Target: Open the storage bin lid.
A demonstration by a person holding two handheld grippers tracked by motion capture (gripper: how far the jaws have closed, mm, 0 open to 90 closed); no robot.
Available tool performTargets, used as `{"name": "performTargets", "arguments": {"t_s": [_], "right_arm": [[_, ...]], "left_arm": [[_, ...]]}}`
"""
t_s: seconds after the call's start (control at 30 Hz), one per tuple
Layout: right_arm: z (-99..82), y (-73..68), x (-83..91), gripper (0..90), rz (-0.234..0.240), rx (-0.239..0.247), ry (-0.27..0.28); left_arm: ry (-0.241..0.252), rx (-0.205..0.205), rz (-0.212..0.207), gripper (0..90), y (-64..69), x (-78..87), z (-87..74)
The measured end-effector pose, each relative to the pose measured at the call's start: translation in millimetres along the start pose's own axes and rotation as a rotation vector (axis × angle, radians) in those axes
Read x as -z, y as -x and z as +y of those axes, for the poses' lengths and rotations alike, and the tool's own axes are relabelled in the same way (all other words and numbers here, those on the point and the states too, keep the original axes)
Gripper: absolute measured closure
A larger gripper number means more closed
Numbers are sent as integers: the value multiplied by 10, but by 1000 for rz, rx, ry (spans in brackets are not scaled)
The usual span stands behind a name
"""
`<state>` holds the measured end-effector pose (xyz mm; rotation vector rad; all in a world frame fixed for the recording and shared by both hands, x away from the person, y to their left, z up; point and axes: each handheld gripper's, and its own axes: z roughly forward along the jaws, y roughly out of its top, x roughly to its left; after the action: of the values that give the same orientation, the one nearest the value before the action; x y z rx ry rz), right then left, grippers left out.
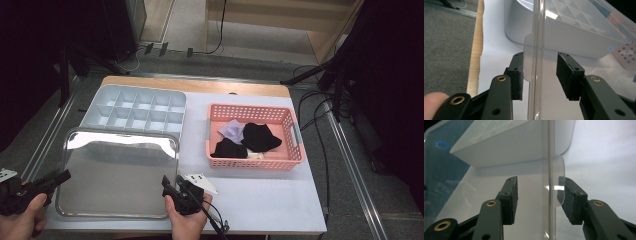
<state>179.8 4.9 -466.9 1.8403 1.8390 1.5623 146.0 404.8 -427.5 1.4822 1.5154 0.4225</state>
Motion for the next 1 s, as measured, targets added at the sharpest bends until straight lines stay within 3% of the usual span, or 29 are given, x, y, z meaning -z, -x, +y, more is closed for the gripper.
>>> {"name": "performTargets", "arguments": {"t_s": [0.37,0.73,1.0], "right_arm": [[-87,-5,82,521,-13,-41,-38],[-239,-87,90,522,-17,-26,-62],[-373,-111,123,524,-18,-15,-78]], "left_arm": [[-46,1,-27,616,-8,83,-58],[-88,52,-30,613,-162,173,-241],[-129,57,-27,605,-230,203,-340]]}}
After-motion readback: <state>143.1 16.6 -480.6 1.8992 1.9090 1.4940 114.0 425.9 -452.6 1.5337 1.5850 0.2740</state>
